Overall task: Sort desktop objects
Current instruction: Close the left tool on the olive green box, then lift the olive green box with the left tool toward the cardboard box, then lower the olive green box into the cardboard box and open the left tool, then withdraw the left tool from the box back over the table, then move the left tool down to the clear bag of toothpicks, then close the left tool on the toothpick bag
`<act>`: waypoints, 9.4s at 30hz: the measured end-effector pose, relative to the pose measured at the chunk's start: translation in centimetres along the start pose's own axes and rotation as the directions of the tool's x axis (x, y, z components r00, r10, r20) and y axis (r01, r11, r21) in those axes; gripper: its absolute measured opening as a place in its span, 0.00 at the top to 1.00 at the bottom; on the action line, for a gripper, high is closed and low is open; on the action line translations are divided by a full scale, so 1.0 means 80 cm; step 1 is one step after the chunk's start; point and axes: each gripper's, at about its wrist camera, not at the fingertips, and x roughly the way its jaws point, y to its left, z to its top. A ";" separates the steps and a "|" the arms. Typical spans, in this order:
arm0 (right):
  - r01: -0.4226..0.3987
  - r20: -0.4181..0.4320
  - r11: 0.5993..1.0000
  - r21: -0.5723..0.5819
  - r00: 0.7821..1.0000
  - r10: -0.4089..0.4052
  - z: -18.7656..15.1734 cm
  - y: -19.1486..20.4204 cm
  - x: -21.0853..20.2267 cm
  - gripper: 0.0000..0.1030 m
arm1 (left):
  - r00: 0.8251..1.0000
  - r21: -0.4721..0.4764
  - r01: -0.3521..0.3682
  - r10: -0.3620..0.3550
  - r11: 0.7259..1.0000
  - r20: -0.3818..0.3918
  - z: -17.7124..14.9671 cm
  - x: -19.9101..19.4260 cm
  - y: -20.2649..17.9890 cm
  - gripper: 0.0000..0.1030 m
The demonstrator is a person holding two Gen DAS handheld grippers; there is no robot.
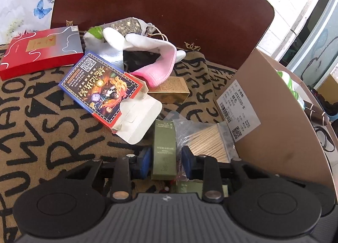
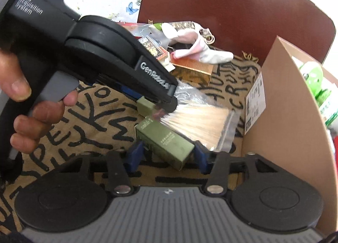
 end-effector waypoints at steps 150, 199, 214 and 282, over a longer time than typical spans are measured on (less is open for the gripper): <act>0.062 0.148 0.970 0.234 0.984 -0.099 -0.055 -0.173 -0.158 0.79 | 0.992 0.284 0.103 -0.120 0.953 0.042 -0.014 -0.044 -0.237 0.78; 0.197 0.187 0.964 0.176 0.955 -0.230 -0.076 -0.116 -0.241 0.12 | 0.989 0.308 0.041 -0.082 0.951 0.121 -0.081 -0.152 -0.235 0.05; 0.166 0.202 0.978 0.123 0.961 -0.189 -0.076 -0.060 -0.263 0.12 | 0.987 0.290 0.016 -0.062 0.957 0.148 -0.111 -0.200 -0.200 0.05; -0.063 -0.015 0.988 0.138 0.998 0.066 -0.010 0.021 -0.004 0.22 | 0.998 0.079 0.014 -0.009 0.997 -0.063 -0.013 -0.022 0.010 0.96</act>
